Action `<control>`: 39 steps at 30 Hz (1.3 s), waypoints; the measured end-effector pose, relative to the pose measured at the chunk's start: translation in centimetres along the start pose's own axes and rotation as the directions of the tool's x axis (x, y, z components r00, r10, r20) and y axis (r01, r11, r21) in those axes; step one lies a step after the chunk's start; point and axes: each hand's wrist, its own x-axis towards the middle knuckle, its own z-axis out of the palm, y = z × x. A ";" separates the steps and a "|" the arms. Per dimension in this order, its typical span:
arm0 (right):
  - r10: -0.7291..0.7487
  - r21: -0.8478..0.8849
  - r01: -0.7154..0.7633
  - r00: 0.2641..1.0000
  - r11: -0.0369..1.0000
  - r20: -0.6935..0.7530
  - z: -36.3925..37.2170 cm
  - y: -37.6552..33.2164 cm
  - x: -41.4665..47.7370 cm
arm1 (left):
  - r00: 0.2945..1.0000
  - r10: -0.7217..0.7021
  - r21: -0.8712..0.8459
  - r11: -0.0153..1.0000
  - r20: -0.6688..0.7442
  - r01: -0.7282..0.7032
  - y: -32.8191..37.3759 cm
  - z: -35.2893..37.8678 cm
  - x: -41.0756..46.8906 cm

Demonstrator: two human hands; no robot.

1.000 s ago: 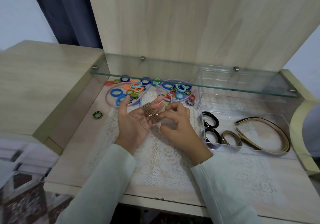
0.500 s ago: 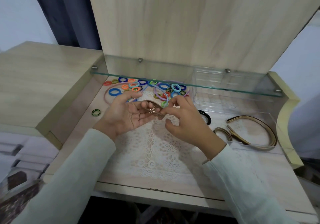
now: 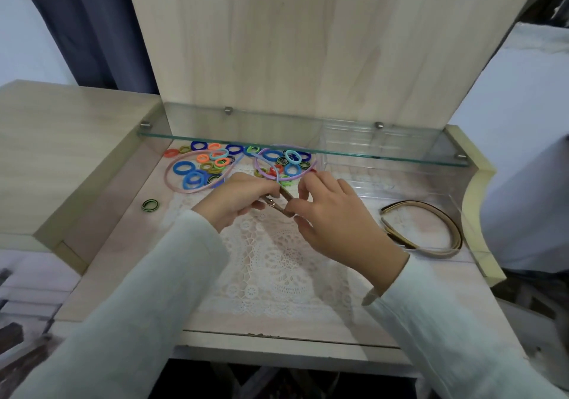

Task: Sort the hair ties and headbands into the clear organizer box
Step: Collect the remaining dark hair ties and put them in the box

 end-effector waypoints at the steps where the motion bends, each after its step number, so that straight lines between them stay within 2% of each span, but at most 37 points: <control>1: 0.004 -0.030 -0.004 1.000 1.000 -0.003 -0.2 0.3 -0.2 | 1.000 0.009 0.023 1.000 0.000 -0.009 0.4 0.5 0.2; 8: 0.065 -0.179 -0.074 0.996 0.981 -0.056 -1.5 4.7 -2.5 | 0.991 0.130 0.257 0.957 0.034 -0.134 3.6 4.8 2.1; 11: 0.109 -0.181 -0.120 0.991 0.976 -0.071 -2.0 6.6 -3.6 | 0.978 0.203 0.379 0.903 0.037 -0.202 5.1 6.5 2.7; 18: 0.197 -0.166 -0.202 0.979 0.965 -0.048 -1.7 9.4 -6.3 | 0.949 0.278 0.524 0.792 0.147 -0.313 6.0 9.8 3.8; 23: 0.236 -0.159 -0.236 0.972 0.959 -0.016 -0.4 10.4 -6.9 | 0.920 0.379 0.663 0.665 0.099 -0.345 6.1 11.4 3.3; 31: 0.282 -0.157 -0.267 0.956 0.951 0.079 1.0 11.1 -6.8 | 0.893 0.445 0.737 0.580 0.071 -0.348 5.4 13.2 3.9; 39: 0.308 -0.158 -0.289 0.944 0.944 0.117 1.7 11.2 -6.4 | 0.879 0.473 0.716 0.592 0.064 -0.371 4.6 14.0 3.8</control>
